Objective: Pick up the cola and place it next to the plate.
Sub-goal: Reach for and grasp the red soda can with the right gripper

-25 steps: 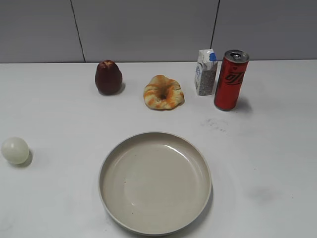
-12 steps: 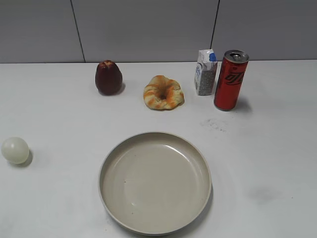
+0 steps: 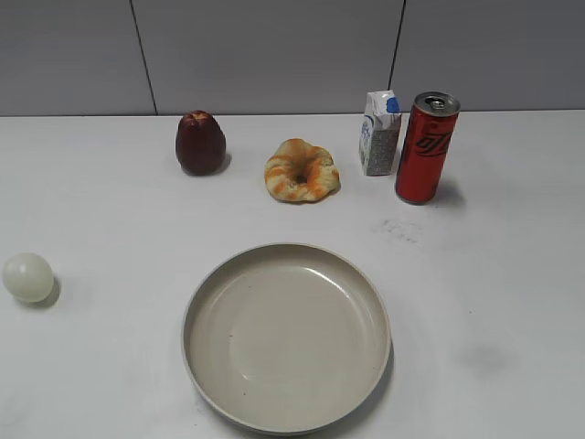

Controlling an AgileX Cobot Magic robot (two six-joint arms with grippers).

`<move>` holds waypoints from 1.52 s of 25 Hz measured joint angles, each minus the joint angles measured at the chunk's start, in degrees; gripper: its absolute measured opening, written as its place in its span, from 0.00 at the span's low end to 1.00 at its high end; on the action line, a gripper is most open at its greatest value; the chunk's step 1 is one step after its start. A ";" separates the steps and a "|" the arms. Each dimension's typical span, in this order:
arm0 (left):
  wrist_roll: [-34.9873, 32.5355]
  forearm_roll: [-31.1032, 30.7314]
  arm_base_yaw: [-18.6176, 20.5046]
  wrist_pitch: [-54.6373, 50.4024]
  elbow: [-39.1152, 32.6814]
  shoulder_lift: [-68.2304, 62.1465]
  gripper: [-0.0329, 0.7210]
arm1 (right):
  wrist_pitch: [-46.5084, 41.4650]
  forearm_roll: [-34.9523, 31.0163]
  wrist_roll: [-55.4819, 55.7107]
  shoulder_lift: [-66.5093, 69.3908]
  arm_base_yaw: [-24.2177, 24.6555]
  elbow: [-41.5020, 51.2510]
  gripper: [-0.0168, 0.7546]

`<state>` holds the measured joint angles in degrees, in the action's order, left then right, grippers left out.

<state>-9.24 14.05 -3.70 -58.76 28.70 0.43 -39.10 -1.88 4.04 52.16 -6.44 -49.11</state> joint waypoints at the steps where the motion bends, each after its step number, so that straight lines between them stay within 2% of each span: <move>1: 0.00 0.00 0.00 0.00 0.00 0.00 0.78 | -0.74 -0.65 0.00 3.53 0.00 -2.61 0.78; 7: 0.00 0.00 0.00 0.00 0.00 0.00 0.78 | -5.98 -5.36 -5.35 21.47 0.00 -17.85 0.79; 12: 0.00 0.00 0.00 0.00 0.00 0.00 0.78 | -10.81 -11.80 -8.62 33.74 -0.11 -29.59 0.87; 16: 0.00 0.00 0.00 0.00 0.00 0.00 0.78 | -12.85 -12.77 -9.04 41.47 -1.90 -36.98 0.88; 19: 0.00 0.00 0.00 0.00 0.00 0.00 0.78 | -13.41 -11.12 -8.34 46.90 -4.80 -41.37 0.88; 23: 0.00 0.00 0.00 0.00 0.00 0.00 0.78 | -13.54 -5.48 -2.73 52.75 -7.93 -46.01 0.88; 34: 0.00 0.00 0.00 0.00 0.00 0.00 0.78 | -9.60 -3.09 2.15 63.06 -8.38 -49.56 0.86; 38: 0.00 0.00 0.00 0.00 0.00 0.00 0.78 | -7.95 -0.10 3.39 65.26 -8.38 -49.63 0.85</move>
<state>-9.24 14.05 -3.70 -58.76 28.70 0.43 -47.05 -1.97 7.43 117.42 -14.82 -98.74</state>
